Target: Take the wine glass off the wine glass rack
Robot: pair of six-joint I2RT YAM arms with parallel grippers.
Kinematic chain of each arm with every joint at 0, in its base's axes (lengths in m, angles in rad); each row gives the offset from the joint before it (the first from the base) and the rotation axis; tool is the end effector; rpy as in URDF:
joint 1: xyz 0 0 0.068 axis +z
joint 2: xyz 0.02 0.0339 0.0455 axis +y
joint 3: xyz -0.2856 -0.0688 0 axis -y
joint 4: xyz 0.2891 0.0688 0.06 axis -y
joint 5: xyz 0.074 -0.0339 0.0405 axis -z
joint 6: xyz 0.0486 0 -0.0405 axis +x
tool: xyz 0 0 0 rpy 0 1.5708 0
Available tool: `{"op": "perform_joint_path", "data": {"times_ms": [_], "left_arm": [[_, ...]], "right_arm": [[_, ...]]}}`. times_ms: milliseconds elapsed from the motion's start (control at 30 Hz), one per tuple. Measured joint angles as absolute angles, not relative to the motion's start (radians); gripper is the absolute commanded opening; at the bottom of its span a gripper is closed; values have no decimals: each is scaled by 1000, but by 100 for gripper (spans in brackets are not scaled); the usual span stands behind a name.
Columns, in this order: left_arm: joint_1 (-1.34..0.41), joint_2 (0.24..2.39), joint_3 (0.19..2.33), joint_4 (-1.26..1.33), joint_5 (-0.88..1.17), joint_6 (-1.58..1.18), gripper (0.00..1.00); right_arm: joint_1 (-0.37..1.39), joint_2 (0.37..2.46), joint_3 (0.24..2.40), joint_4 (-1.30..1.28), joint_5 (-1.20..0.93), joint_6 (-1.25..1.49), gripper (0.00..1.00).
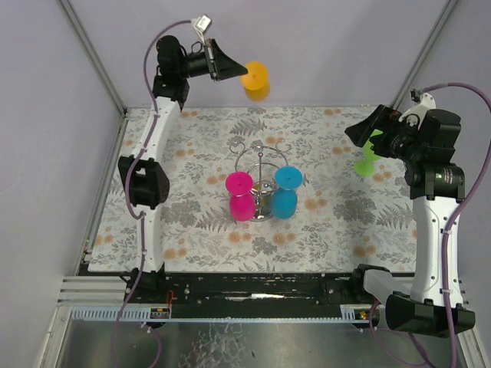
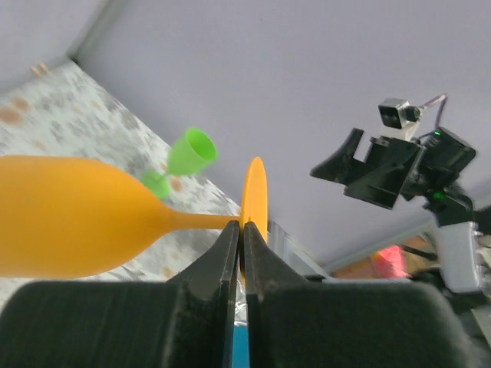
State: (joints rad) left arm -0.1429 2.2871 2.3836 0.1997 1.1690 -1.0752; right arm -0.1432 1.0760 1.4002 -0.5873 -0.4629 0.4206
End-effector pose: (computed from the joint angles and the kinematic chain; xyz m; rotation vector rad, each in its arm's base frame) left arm 0.5662 -0.1267 0.4436 0.4459 1.6551 -1.6812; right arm 0.2533 -0.0146 0.4833 0.1906 1.8397 0.6177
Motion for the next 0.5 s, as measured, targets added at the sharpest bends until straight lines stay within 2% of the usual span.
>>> {"op": "perform_joint_path", "data": {"times_ms": [100,267,500], "left_arm": [[-130,2198,2346,134,1106,-893,0],[-171,1932,2197,23,963,-513,0],[-438,1563,1956,-48,778,97,0]], "right_arm": [[-143,1067,1400,-604,-463,414,98],[-143,1051,1401,-632,-453,399,99],[-143,1052,1460,-720,-365,415,99]]}}
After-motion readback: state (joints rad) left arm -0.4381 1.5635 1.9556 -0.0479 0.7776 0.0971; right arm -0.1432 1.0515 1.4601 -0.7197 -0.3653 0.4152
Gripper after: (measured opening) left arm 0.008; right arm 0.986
